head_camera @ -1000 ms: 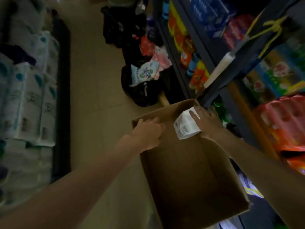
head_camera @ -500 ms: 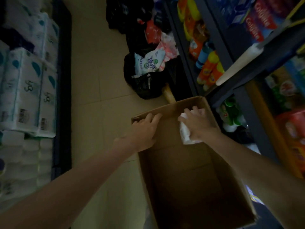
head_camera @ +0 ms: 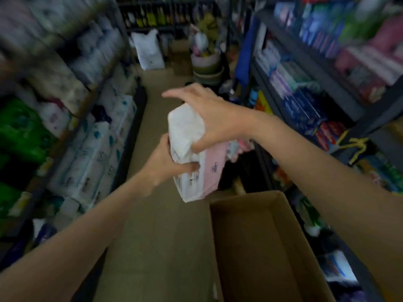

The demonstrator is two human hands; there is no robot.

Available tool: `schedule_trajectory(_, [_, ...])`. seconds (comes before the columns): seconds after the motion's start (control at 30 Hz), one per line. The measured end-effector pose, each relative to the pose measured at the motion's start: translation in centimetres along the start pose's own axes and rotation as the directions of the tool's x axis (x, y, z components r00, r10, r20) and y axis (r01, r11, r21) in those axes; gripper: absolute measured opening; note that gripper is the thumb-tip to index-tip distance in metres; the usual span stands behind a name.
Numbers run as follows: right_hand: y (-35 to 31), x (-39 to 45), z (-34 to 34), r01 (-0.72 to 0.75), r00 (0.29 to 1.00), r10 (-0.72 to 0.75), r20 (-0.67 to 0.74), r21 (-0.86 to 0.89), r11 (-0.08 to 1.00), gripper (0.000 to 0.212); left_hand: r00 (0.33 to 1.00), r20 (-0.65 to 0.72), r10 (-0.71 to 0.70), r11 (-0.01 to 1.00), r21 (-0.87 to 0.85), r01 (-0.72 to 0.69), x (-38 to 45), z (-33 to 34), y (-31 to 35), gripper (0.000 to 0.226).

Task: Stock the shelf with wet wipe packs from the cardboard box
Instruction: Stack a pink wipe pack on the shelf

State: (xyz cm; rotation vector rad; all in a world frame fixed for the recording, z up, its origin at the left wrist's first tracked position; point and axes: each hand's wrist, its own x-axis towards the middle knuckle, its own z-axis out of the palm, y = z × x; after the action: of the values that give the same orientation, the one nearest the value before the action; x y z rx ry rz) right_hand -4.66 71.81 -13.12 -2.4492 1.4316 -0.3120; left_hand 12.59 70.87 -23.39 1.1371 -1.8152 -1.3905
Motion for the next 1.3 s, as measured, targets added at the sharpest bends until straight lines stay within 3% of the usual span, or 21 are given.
schedule_trajectory(0.07, [-3.6, 1.7, -2.0, 0.004, 0.988, 0.036, -0.153, 0.257, 0.966, 0.098, 0.995, -0.095, -0.001, 0.991, -0.137, -0.012, -3.2, -5.2, 2.8, 0.074])
schedule_trajectory(0.13, [-7.5, 3.2, -2.2, -0.026, 0.988, 0.101, -0.118, 0.518, 0.855, 0.106, 0.984, -0.176, 0.001, 0.955, -0.293, -0.054, -7.6, -10.7, 5.0, 0.064])
schedule_trajectory(0.2, [-12.4, 4.7, -0.6, -0.011, 1.000, 0.009, 0.007, 0.572, 0.820, 0.112, 0.969, -0.247, -0.010, 0.915, -0.394, -0.091, -12.7, -16.0, 7.4, 0.082])
schedule_trajectory(0.33, [-24.8, 8.5, 1.6, 0.164, 0.985, -0.152, -0.084, 0.737, 0.655, 0.081, 0.925, -0.377, 0.047, 0.927, -0.329, -0.181, -24.1, -25.5, 12.0, 0.100])
schedule_trajectory(0.43, [-34.5, 10.7, 1.2, 0.387, 0.922, -0.279, -0.267, 0.618, 0.685, 0.082, 0.881, -0.455, 0.130, 0.952, -0.191, -0.239, -33.3, -31.2, 15.3, 0.078])
schedule_trajectory(0.5, [-40.0, 11.9, 0.4, 0.536, 0.829, -0.346, -0.440, 0.449, 0.714, 0.089, 0.806, -0.562, 0.185, 0.952, -0.101, -0.289, -38.9, -34.1, 17.0, 0.069])
schedule_trajectory(0.57, [-45.1, 12.7, -0.7, 0.656, 0.664, -0.438, -0.606, 0.191, 0.730, 0.093, 0.716, -0.665, 0.211, 0.948, -0.039, -0.315, -44.0, -36.4, 18.1, 0.083])
schedule_trajectory(0.63, [-49.9, 13.8, -1.5, 0.723, 0.453, -0.527, -0.719, -0.050, 0.689, 0.092, 0.656, -0.713, 0.247, 0.942, 0.017, -0.336, -48.8, -38.0, 19.0, 0.094])
schedule_trajectory(0.7, [-54.2, 14.6, -1.8, 0.771, 0.301, -0.555, -0.776, -0.144, 0.620, 0.087, 0.599, -0.758, 0.258, 0.939, 0.051, -0.340, -53.0, -39.2, 20.1, 0.099])
schedule_trajectory(0.77, [-57.9, 15.1, -1.3, 0.809, 0.201, -0.574, -0.794, -0.197, 0.555, 0.083, 0.561, -0.786, 0.259, 0.943, 0.081, -0.322, -56.6, -40.0, 21.0, 0.098])
schedule_trajectory(0.83, [-60.9, 15.6, -0.6, 0.820, 0.150, -0.608, -0.780, -0.245, 0.517, 0.087, 0.527, -0.806, 0.271, 0.954, 0.151, -0.260, -59.3, -40.6, 21.6, 0.092])
schedule_trajectory(1.03, [-68.4, 17.8, 0.6, 0.878, 0.002, -0.631, -0.775, -0.300, 0.372, 0.087, 0.316, -0.896, 0.312, 0.945, 0.327, -0.006, -64.3, -41.8, 22.4, 0.081])
schedule_trajectory(1.13, [-71.4, 19.7, -0.5, 0.894, -0.014, -0.612, -0.791, -0.283, 0.347, 0.096, 0.216, -0.899, 0.381, 0.904, 0.411, 0.115, -65.2, -43.1, 25.0, 0.069])
schedule_trajectory(1.3, [-75.8, 21.6, -4.7, 0.919, -0.115, -0.467, -0.877, -0.272, 0.285, 0.088, 0.132, -0.860, 0.492, 0.828, 0.510, 0.234, -65.4, -45.5, 30.6, 0.085])
